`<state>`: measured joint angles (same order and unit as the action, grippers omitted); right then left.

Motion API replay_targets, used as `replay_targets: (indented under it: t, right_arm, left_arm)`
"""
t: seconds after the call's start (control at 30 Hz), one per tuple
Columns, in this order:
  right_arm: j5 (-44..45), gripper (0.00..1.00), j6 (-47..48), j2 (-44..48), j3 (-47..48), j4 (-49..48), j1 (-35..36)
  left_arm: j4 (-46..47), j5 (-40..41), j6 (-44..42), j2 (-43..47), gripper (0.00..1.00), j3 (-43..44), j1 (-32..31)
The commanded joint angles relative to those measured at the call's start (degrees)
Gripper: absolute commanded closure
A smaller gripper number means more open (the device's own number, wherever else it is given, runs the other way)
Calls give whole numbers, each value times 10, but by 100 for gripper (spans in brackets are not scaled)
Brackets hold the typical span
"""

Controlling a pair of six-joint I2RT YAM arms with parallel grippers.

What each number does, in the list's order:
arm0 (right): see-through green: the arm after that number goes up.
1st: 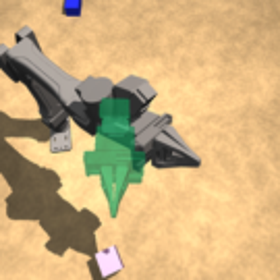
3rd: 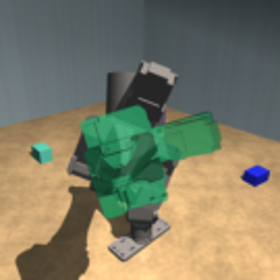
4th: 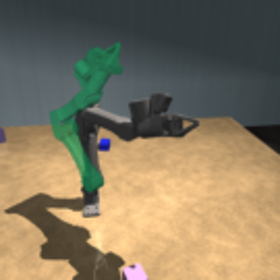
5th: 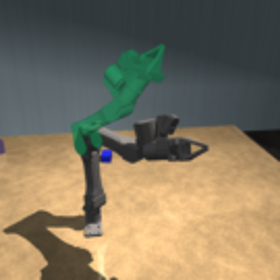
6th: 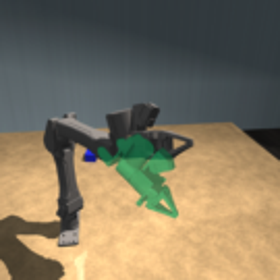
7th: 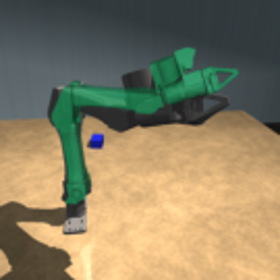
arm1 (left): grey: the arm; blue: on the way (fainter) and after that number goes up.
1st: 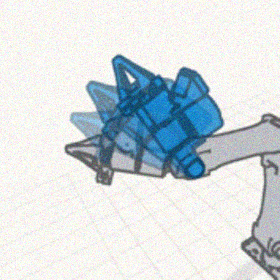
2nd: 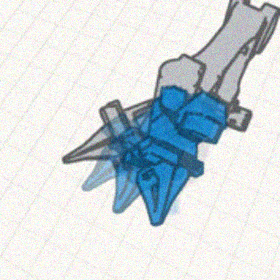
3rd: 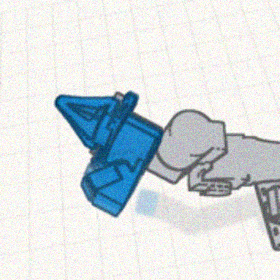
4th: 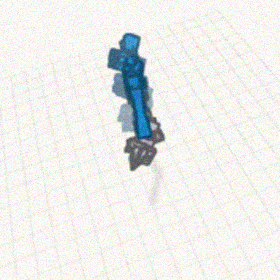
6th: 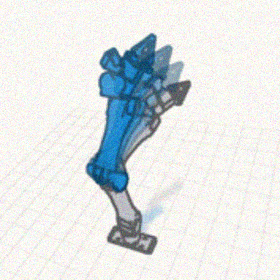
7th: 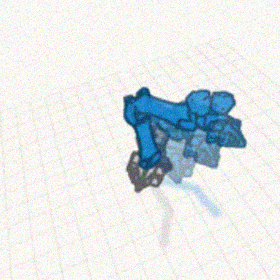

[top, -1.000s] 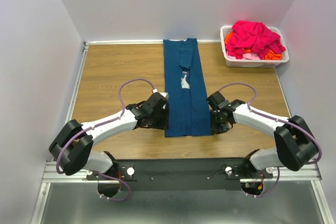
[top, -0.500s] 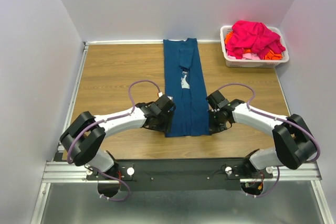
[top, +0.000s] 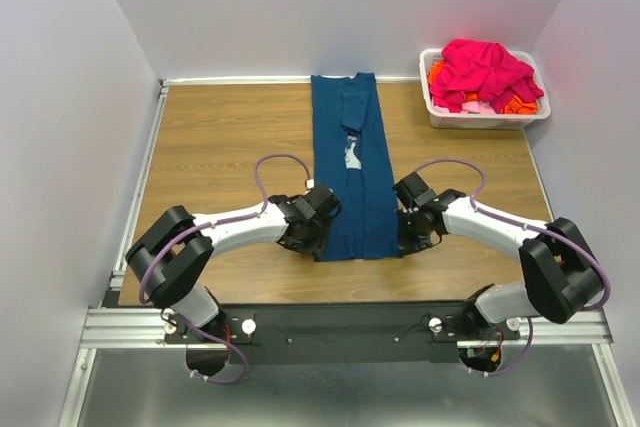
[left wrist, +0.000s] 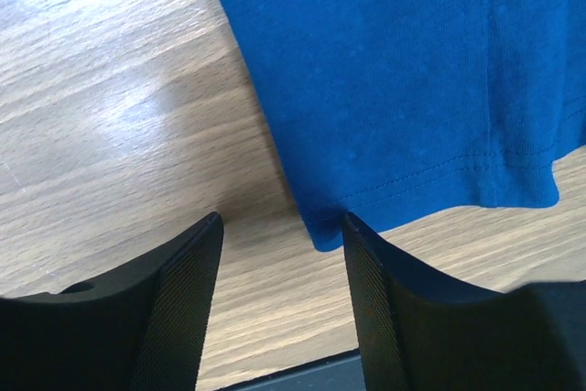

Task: Fold and stack the t-shirts
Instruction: Fold the tshirt

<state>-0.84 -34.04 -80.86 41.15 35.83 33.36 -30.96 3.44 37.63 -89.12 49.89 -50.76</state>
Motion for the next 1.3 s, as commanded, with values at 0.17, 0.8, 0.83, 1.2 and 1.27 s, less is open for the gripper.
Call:
replay_targets:
  t: [0.17,0.8,0.83,1.2,1.27]
  right_arm:
    - [-1,99,4,-2,-18,5,0]
    - [-1,99,7,6,-14,6,-1]
    - [-2,99,8,7,-13,5,0]
    - [-31,99,-8,32,-14,44,13]
    - [-36,99,-37,61,-19,56,29]
  left_arm:
    - [-15,20,4,-27,45,18,-14]
    - [-43,29,6,-60,72,44,-40]
    - [-45,28,5,-61,73,44,-41]
    - [-72,19,17,-8,100,15,-50]
    - [-88,17,29,12,100,0,-61]
